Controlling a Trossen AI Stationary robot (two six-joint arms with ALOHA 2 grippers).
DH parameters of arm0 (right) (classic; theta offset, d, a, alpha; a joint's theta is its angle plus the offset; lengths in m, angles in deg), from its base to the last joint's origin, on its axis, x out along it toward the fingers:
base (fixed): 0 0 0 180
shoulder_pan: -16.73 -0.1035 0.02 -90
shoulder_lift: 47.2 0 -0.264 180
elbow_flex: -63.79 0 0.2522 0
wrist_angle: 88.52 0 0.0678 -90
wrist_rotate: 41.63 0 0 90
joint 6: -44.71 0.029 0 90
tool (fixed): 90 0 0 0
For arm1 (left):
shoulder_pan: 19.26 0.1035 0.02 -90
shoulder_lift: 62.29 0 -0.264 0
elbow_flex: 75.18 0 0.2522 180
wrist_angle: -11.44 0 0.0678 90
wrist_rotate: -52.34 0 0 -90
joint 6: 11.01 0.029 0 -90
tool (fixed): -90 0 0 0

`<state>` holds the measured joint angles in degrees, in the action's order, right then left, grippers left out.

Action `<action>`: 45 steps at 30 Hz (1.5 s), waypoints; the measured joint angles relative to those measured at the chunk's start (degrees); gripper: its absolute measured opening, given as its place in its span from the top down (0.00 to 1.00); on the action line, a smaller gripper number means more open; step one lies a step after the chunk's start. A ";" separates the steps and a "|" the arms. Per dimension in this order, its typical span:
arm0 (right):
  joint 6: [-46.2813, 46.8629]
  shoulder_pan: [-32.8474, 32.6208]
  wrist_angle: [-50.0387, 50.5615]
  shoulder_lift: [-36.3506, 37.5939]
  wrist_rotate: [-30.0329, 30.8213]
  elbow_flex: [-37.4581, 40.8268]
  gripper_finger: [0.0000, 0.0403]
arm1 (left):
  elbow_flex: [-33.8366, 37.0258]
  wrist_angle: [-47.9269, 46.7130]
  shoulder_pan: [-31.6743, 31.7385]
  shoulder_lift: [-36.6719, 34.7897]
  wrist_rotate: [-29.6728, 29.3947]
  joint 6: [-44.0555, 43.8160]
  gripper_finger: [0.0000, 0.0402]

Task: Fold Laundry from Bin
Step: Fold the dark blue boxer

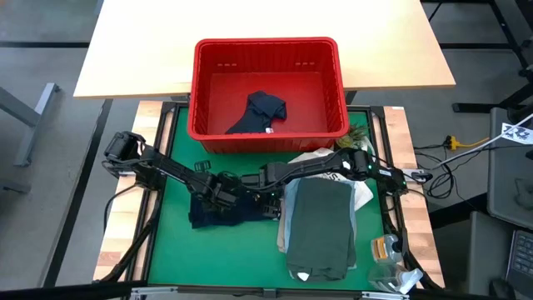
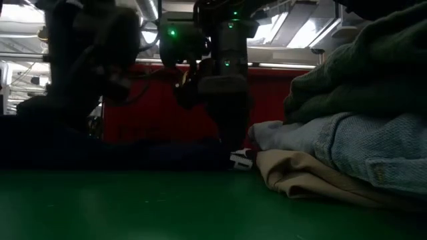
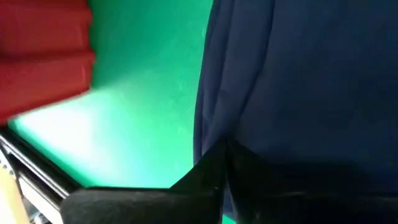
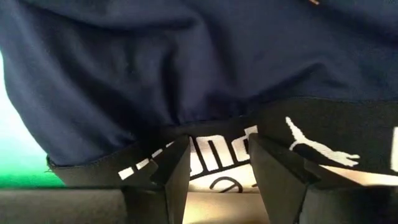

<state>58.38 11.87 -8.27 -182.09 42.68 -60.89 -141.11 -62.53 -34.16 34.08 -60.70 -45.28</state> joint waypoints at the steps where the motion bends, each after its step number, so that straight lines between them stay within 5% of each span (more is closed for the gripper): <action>1: -0.02 0.00 -0.08 0.02 0.00 0.16 0.59 | 1.15 0.22 0.03 0.00 0.04 -0.08 0.99; 19: -0.04 -0.04 -0.79 -0.04 0.02 0.31 0.59 | 9.04 -2.67 1.44 0.00 1.37 -6.22 1.00; 45: -0.50 -0.01 4.14 -0.39 6.19 -10.99 0.59 | -8.29 -17.85 -8.63 0.00 3.93 -6.11 0.99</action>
<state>57.88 11.85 -4.13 -182.49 48.87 -71.88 -149.40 -80.39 -42.78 34.08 -56.78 -51.39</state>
